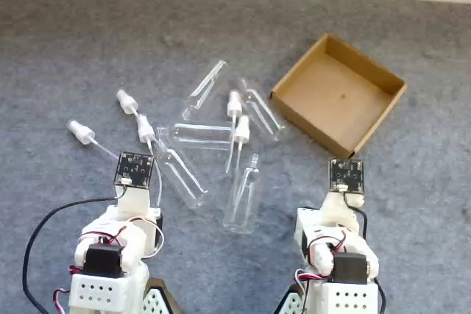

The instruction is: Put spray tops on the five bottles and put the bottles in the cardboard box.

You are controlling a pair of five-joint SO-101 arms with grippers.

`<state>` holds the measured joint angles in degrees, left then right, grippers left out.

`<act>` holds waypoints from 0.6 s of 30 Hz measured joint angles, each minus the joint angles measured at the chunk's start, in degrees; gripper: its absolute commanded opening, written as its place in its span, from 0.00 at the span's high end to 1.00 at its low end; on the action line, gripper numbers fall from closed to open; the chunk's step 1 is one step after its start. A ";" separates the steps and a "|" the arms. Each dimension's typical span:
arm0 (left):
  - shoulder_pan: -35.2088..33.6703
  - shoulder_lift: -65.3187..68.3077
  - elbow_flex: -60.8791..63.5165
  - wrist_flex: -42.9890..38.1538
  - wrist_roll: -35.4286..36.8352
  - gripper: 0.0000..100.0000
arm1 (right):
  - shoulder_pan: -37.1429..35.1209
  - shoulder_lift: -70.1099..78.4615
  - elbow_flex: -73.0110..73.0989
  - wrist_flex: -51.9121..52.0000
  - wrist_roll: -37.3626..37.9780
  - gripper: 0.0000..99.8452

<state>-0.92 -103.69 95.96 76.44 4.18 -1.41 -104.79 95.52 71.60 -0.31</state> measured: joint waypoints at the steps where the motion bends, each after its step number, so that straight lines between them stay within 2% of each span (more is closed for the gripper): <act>1: 0.00 0.00 0.00 0.00 0.00 0.99 | 0.00 0.00 0.00 0.00 -0.09 0.99; 18: 0.00 0.00 0.00 0.00 0.00 0.99 | 0.00 0.00 0.00 -2.29 -0.09 0.98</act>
<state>-0.92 -103.69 95.96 76.44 4.18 -1.41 -104.79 95.52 69.32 -0.40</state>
